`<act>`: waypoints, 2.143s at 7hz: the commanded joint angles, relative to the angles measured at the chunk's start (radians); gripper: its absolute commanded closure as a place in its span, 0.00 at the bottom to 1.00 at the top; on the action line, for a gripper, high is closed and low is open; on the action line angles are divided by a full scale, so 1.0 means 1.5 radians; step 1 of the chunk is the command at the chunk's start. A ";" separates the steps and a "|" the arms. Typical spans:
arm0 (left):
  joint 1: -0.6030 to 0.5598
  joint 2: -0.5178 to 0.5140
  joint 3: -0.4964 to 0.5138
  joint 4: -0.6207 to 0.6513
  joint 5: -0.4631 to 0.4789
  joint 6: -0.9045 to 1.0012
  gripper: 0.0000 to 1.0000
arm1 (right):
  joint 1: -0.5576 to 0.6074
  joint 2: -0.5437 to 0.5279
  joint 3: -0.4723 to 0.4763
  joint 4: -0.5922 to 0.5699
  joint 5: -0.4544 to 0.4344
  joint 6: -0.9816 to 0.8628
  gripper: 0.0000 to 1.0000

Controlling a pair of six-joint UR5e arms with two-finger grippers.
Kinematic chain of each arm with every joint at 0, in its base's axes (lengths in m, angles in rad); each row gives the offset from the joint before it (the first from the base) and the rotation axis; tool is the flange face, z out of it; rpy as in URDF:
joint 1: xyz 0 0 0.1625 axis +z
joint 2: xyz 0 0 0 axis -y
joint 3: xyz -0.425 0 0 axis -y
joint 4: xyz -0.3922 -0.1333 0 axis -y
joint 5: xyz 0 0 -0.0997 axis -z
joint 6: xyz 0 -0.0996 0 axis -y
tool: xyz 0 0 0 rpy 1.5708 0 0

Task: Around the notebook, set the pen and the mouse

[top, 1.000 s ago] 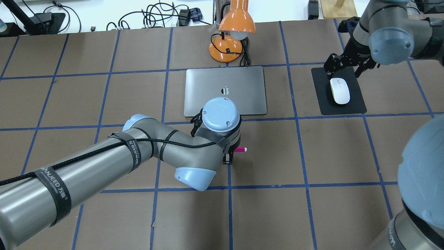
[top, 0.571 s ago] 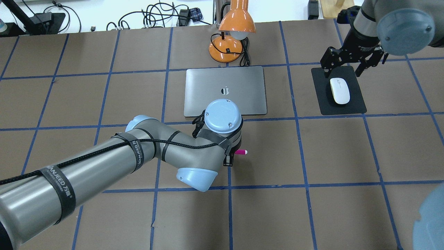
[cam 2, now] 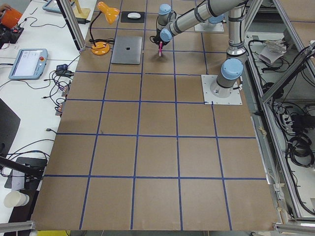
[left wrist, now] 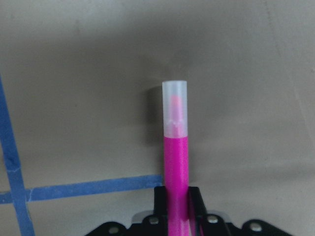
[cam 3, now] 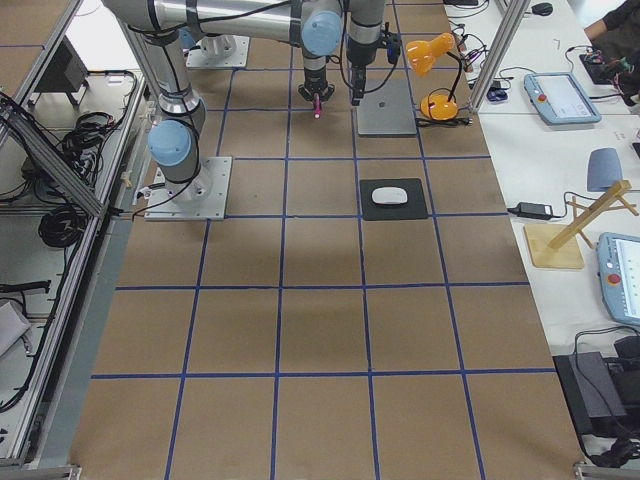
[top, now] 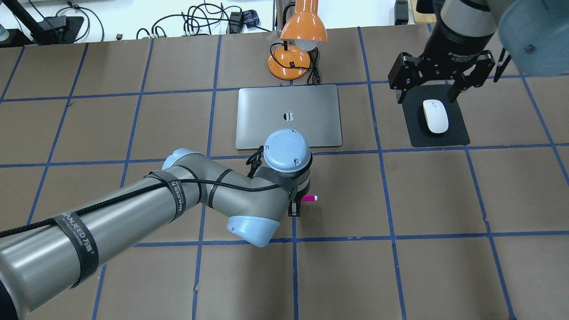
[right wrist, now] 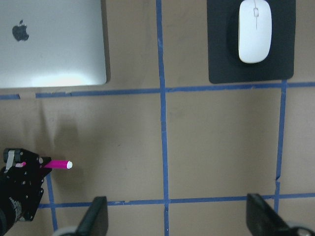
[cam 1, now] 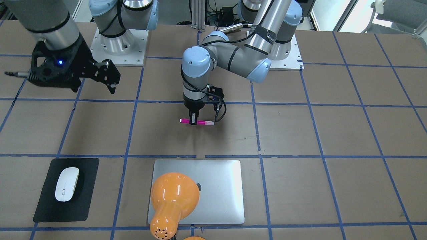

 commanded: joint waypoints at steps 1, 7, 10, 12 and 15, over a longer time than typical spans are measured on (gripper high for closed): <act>0.000 -0.011 -0.001 -0.003 -0.003 -0.007 1.00 | 0.007 -0.058 0.005 0.056 -0.009 0.008 0.00; 0.032 0.019 0.001 -0.008 -0.009 0.223 0.00 | 0.034 0.024 -0.042 -0.004 -0.030 0.028 0.00; 0.071 0.105 0.025 -0.156 -0.053 0.500 0.00 | 0.033 0.029 -0.043 -0.005 -0.025 0.030 0.00; 0.126 0.177 0.101 -0.350 -0.051 0.727 0.02 | 0.032 0.029 -0.041 -0.006 0.003 0.035 0.00; 0.195 0.228 0.239 -0.523 -0.040 0.991 0.02 | 0.029 0.029 -0.038 -0.012 0.005 0.033 0.00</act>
